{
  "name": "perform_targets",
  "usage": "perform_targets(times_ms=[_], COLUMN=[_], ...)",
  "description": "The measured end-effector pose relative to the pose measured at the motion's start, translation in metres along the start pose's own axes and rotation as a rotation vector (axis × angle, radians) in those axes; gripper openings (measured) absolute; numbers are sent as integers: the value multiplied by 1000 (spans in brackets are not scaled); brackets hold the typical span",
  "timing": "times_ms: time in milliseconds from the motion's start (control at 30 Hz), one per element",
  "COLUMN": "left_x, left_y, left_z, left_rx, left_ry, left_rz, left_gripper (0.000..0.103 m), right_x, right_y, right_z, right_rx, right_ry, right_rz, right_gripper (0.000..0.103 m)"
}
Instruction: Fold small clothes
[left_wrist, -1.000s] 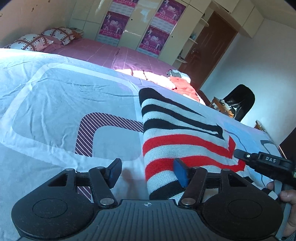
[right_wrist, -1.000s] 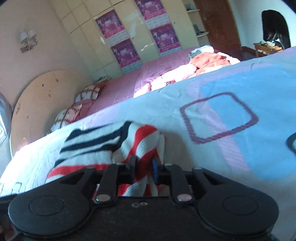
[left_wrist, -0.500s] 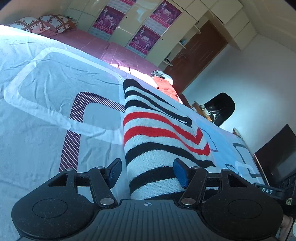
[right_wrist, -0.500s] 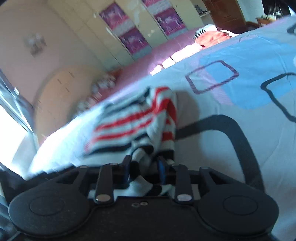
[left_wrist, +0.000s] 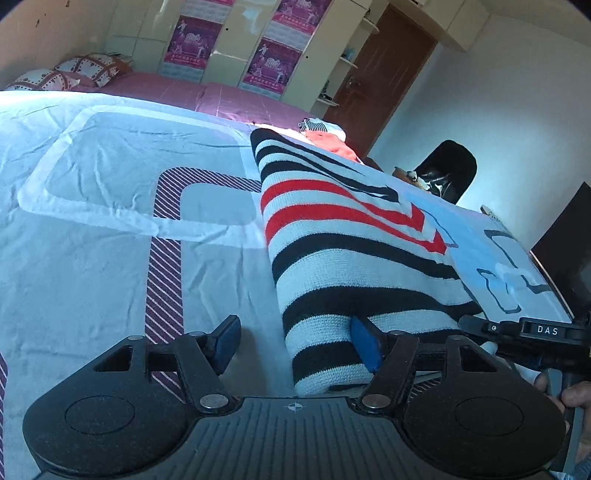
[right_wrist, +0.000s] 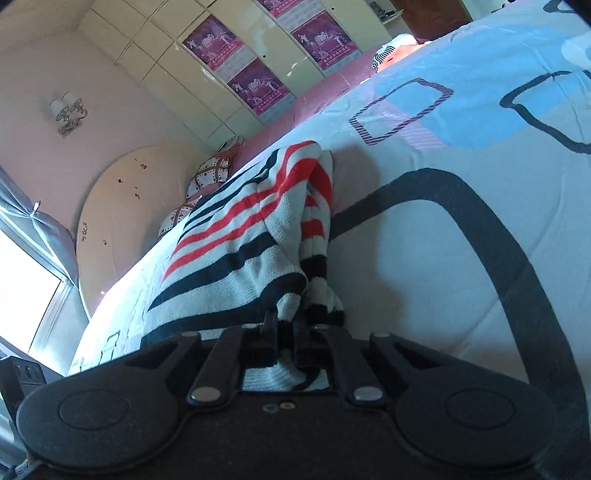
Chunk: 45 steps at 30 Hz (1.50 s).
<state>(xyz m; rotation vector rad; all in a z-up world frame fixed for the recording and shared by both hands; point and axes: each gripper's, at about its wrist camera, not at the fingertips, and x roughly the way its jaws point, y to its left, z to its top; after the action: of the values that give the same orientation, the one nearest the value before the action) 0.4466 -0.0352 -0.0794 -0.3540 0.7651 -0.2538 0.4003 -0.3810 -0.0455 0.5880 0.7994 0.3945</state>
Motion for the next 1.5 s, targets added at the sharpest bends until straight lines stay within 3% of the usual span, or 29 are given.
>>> perform_targets(times_ms=[67,200,300,367,400,467,533,667,700,767,800,867,933,1000,1067,1200,1267,1300,1333,1500], left_x=[-2,-27,-31,-19,-17,-21,-35,-39,-31,-9,2,18,33,44,47,48,40,33,30,40], left_y=[3,1,0,-3,-2,-2,-7,-22,-28,-37,-38,-43,-49,-47,-44,-37,-35,-33,-26,14], left_z=[-1,4,1,-5,-8,-5,3,36,46,62,67,71,67,59,53,53,60,62,64,62], left_rx=[-28,-60,-82,-22,-21,-43,-26,21,50,94,89,105,155,144,128,101,94,89,68,-124], left_ry=[0,-18,-11,42,42,41,-6,-91,-84,-42,-22,3,26,42,32,38,42,30,32,134], left_rz=[-9,-41,-26,84,90,81,78,30,43,45,48,52,104,111,119,112,97,81,53,-137], left_gripper=[70,70,70,70,70,70,64,64,64,65,65,65,65,64,71,82,82,82,82,82], right_x=[-2,-24,-34,-40,-37,-13,-17,-26,-20,-6,1,9,21,42,65,60,46,35,22,13], right_y=[1,25,42,55,59,56,55,66,71,77,78,81,86,86,76,71,75,74,69,6], right_z=[0,8,10,7,6,3,2,19,25,38,45,54,56,53,44,37,41,44,50,81], right_rx=[12,-83,-162,-246,-287,-335,-340,-352,-373,-397,-392,-400,-447,-501,-526,-542,-523,-506,-477,-173], right_ry=[9,-19,-55,-143,-143,-24,-40,-121,-121,-116,-104,-115,-93,-15,93,55,33,-2,-32,100], right_rz=[-1,-34,-55,-126,-155,-248,-236,-181,-178,-170,-161,-136,-111,-126,-157,-126,-129,-121,-111,27], right_gripper=[6,29,24,20,14,14,14,17,20,39,39,26,10,9,9,8,20,43,57,55])
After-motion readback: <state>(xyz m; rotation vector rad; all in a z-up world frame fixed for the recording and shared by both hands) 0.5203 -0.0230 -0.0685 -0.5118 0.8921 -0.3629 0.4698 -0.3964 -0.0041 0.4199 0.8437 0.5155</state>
